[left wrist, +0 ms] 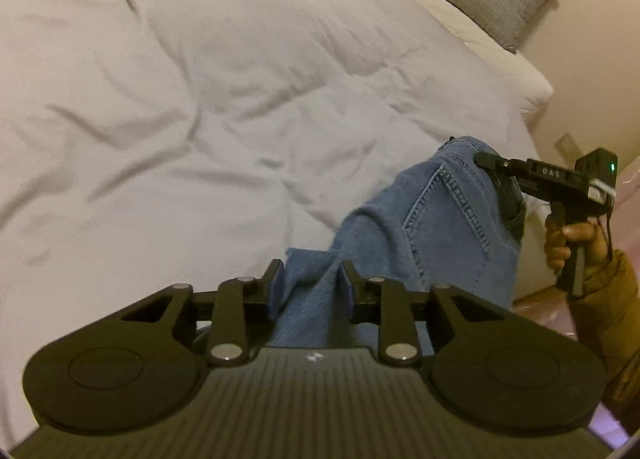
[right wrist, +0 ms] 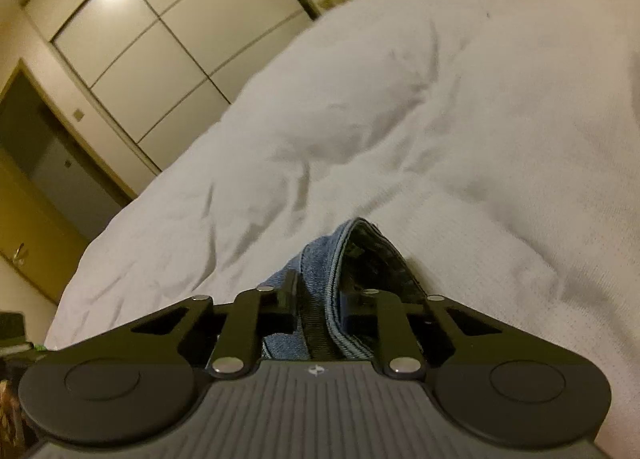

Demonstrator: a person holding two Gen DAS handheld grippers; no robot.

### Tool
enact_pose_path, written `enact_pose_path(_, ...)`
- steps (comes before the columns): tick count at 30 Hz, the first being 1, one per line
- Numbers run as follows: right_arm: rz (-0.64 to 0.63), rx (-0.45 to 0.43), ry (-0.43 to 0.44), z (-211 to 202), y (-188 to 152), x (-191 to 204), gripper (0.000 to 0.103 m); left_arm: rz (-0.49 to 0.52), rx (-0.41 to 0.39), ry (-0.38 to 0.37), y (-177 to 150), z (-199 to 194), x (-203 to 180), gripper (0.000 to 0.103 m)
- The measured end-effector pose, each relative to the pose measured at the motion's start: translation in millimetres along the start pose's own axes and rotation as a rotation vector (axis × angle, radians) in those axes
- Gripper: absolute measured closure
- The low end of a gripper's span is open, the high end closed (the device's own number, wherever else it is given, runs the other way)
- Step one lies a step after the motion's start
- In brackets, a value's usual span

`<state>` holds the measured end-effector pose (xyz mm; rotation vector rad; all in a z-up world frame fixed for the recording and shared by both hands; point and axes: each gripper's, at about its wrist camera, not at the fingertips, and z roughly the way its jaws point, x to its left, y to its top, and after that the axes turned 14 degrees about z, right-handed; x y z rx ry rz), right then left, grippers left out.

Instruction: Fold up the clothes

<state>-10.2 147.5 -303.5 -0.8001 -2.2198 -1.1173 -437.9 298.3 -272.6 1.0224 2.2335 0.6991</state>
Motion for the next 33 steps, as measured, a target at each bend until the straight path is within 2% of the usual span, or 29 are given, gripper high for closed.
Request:
enact_pose_path(1, -0.031, -0.028, 0.010, -6, -3, 4, 0.090, -0.010, -0.004, -0.017, 0, 2, 1, 0.092)
enact_pose_path(2, -0.063, -0.057, 0.020, -13, -7, 8, 0.093, -0.019, -0.008, -0.033, 0, 3, 1, 0.103)
enact_pose_path(3, -0.070, -0.078, 0.020, -17, -10, 6, 0.094, -0.040, -0.048, -0.034, -2, -2, 3, 0.102)
enact_pose_path(5, -0.047, -0.108, 0.006, -22, -14, -6, 0.096, -0.130, -0.174, -0.020, -13, -22, 14, 0.102)
enact_pose_path(6, -0.036, -0.124, -0.001, -25, -17, -12, 0.097, -0.163, -0.195, -0.021, -17, -23, 17, 0.102)
enact_pose_path(7, -0.025, -0.139, -0.008, -27, -19, -18, 0.097, -0.181, -0.194, -0.024, -20, -20, 18, 0.103)
enact_pose_path(10, 0.090, -0.075, -0.069, -8, -24, -40, 0.097, -0.217, -0.183, -0.021, -27, -12, 19, 0.103)
enact_pose_path(12, 0.072, -0.103, -0.076, -7, -25, -29, 0.090, -0.212, -0.170, -0.007, -26, -11, 16, 0.103)
enact_pose_path(14, 0.072, -0.125, -0.073, -8, -20, -21, 0.085, -0.235, -0.189, 0.005, -20, -16, 21, 0.103)
enact_pose_path(15, 0.054, -0.136, -0.077, -7, -17, -17, 0.087, -0.204, -0.197, 0.048, -15, -16, 20, 0.103)
enact_pose_path(17, -0.011, -0.136, -0.115, 1, -12, -10, 0.093, -0.082, -0.178, 0.214, -6, -5, 13, 0.103)
enact_pose_path(18, -0.038, -0.122, -0.146, 9, -10, -7, 0.093, -0.027, -0.149, 0.297, -3, 5, 10, 0.103)
enact_pose_path(19, -0.057, -0.106, -0.178, 19, -9, -5, 0.093, -0.015, -0.110, 0.343, -2, 13, 11, 0.103)
enact_pose_path(20, -0.072, -0.100, -0.206, 25, -8, -3, 0.089, -0.025, -0.070, 0.367, -3, 20, 14, 0.103)
enact_pose_path(22, -0.092, -0.144, -0.247, 17, -11, 3, 0.072, -0.030, -0.041, 0.427, -6, 16, 10, 0.103)
enact_pose_path(23, -0.092, -0.169, -0.254, 9, -13, 4, 0.062, -0.006, -0.050, 0.470, -10, 5, 3, 0.103)
enact_pose_path(24, -0.087, -0.191, -0.252, -2, -16, 4, 0.048, 0.022, -0.067, 0.510, -14, -8, -5, 0.103)
enact_pose_path(26, -0.076, -0.236, -0.248, -23, -21, 2, 0.035, 0.045, -0.094, 0.538, -27, -41, -18, 0.099)
enact_pose_path(28, -0.046, -0.266, -0.243, -46, -29, -3, 0.035, 0.047, -0.110, 0.519, -45, -65, -33, 0.099)
enact_pose_path(33, 0.213, -0.219, -0.223, -85, -63, -56, 0.037, -0.009, -0.088, 0.415, -92, -92, -62, 0.099)
